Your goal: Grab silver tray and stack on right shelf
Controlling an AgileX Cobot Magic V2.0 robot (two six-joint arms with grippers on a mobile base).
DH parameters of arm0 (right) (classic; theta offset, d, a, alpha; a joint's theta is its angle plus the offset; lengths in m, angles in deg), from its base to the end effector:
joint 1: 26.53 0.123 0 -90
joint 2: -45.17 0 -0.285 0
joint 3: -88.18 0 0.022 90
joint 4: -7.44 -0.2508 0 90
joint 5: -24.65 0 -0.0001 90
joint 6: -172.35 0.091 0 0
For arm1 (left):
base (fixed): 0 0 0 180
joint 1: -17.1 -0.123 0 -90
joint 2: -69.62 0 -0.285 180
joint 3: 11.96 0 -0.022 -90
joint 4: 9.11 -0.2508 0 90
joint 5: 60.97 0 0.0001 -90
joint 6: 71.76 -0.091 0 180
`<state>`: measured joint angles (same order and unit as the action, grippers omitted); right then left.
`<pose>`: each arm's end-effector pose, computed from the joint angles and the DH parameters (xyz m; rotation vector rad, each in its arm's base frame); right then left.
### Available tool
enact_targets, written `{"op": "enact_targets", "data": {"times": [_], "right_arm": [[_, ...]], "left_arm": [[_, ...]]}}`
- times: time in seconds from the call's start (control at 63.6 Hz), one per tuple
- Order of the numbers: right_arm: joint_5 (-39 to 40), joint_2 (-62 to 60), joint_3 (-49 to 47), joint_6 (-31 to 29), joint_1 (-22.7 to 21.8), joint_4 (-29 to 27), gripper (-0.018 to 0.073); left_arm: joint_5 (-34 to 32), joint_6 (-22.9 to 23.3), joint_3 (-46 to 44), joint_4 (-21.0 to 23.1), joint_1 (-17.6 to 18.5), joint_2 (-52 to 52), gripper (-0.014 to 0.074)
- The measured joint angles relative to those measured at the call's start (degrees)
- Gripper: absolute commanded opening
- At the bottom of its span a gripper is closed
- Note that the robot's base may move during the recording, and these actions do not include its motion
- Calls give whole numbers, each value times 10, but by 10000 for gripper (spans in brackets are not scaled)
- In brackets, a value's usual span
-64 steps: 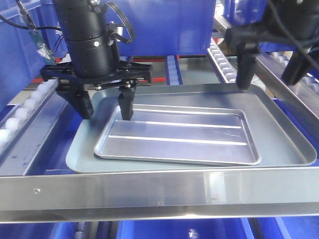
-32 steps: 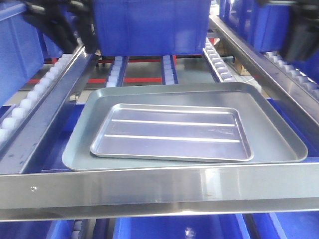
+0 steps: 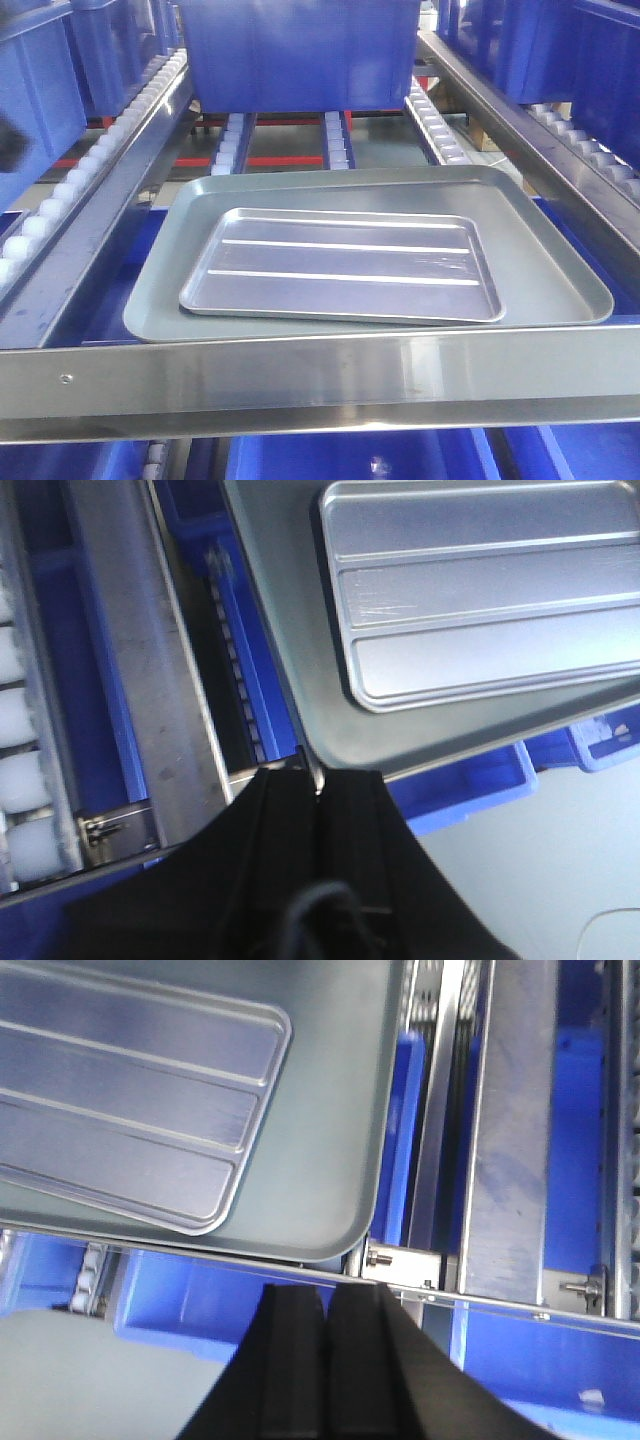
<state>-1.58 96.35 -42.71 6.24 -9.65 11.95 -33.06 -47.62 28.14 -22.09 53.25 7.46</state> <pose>0.1398 0.0391 0.2678 -0.1166 2.2123 0.2209 0.1561 -0.1022 0.2855 0.4089 2.2415 -0.3336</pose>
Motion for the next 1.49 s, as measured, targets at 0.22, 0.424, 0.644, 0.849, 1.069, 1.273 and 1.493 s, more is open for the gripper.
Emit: {"op": "enact_targets", "data": {"times": [0.22,0.424,0.644,0.849,1.069,1.273,1.493], "right_arm": [[-9,-169,37,0,0,0,49],[-13,-263,38,-1,0,0,49],[-13,-275,38,-1,0,0,49],[-13,-275,38,-1,0,0,49],[-13,-275,38,-1,0,0,49],[-13,-275,38,-1,0,0,49],[-13,-275,38,-1,0,0,49]], "left_arm": [[-4,-3,90,-25,0,211,-93],[25,-4,95,-32,0,374,-93],[52,-4,95,-32,0,443,-93],[59,-4,95,-32,0,443,-93],[59,-5,95,-32,0,443,-93],[59,-31,100,-12,-34,455,-93],[-12,-151,209,77,-173,527,-93]]}}
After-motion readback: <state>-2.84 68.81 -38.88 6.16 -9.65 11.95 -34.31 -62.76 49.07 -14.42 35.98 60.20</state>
